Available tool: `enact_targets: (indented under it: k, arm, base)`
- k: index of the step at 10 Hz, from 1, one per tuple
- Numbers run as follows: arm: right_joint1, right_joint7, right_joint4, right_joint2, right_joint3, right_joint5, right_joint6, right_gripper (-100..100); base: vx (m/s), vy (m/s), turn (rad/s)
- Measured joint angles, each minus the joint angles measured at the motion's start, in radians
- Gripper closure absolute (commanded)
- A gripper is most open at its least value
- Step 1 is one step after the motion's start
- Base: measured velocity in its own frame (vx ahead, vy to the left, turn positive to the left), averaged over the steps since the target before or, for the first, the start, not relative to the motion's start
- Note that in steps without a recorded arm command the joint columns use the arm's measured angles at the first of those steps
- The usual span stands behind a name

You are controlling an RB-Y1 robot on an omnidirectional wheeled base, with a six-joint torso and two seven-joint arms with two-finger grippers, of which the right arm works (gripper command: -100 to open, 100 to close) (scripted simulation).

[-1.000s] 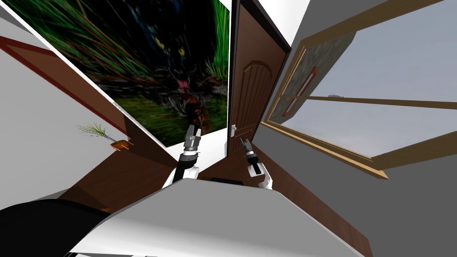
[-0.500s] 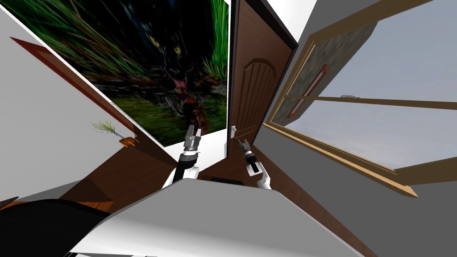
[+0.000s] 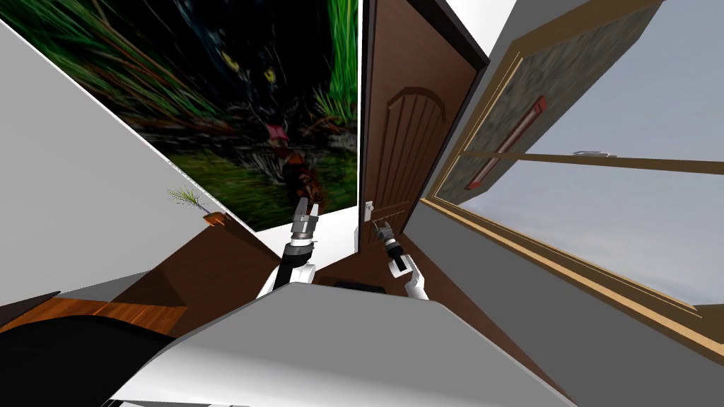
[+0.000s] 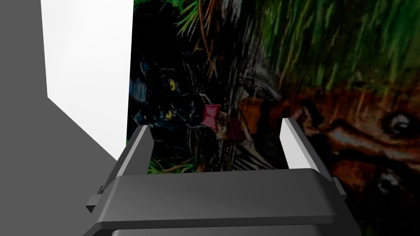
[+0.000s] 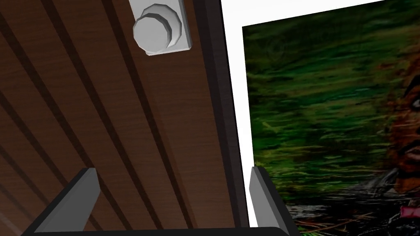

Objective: Pull the door open

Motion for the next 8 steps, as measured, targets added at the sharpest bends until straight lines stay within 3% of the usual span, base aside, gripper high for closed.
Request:
enact_targets:
  k: [8]
  arm:
    - [-0.086,0.118,0.153,0.018,0.014,0.074,0.01,-100]
  base:
    - [0.079,-0.1,0.101]
